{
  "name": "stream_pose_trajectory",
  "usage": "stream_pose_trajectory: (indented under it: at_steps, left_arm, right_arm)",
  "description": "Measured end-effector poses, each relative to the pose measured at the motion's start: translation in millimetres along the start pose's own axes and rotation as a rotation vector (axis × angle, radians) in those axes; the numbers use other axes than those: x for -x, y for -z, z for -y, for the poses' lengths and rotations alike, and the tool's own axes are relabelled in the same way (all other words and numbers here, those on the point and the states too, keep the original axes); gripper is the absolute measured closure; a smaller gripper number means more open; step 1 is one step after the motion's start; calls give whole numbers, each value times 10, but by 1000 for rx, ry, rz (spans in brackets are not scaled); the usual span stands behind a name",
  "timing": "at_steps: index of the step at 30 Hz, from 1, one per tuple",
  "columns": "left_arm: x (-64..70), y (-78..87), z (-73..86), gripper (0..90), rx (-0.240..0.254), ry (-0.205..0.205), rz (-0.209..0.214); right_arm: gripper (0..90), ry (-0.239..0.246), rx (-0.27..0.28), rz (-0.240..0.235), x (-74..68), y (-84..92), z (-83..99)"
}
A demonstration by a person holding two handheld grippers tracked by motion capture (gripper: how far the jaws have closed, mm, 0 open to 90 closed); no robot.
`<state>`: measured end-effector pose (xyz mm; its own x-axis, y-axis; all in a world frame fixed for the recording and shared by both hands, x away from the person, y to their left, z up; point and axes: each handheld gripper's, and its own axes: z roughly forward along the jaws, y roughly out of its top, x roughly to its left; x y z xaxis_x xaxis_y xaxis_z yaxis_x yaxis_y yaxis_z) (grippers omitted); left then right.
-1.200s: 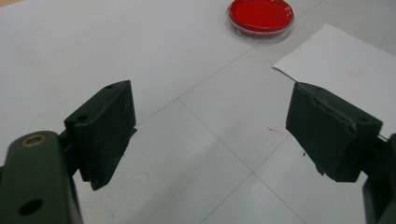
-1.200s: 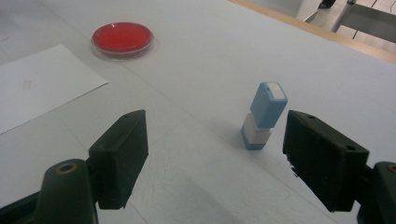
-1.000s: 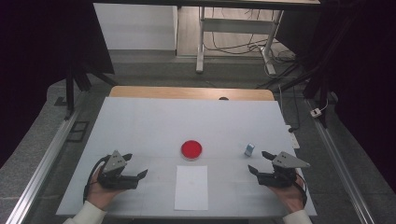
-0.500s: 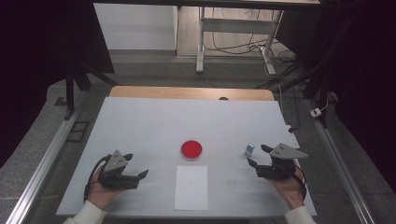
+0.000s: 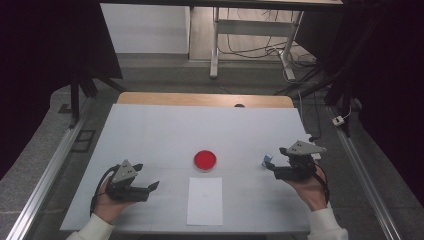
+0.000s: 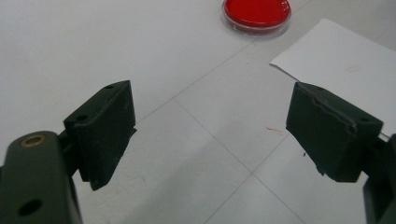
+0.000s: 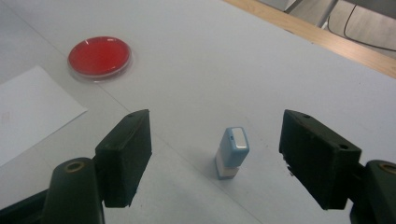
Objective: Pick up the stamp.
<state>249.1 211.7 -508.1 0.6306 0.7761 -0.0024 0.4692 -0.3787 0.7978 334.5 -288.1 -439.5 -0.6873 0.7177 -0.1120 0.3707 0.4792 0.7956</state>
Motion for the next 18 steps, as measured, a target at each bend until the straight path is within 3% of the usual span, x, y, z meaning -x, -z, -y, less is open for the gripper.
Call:
stream_pose_trajectory:
  at_steps: [10,18]
  left_arm:
    - [15,-27,2,159,-11,-2,0]
    - [11,-31,8,158,-16,-4,-4]
  right_arm:
    - [249,-25,-85,-8,199,-157,-103]
    - [255,-22,-133,-20,250,-331,-96]
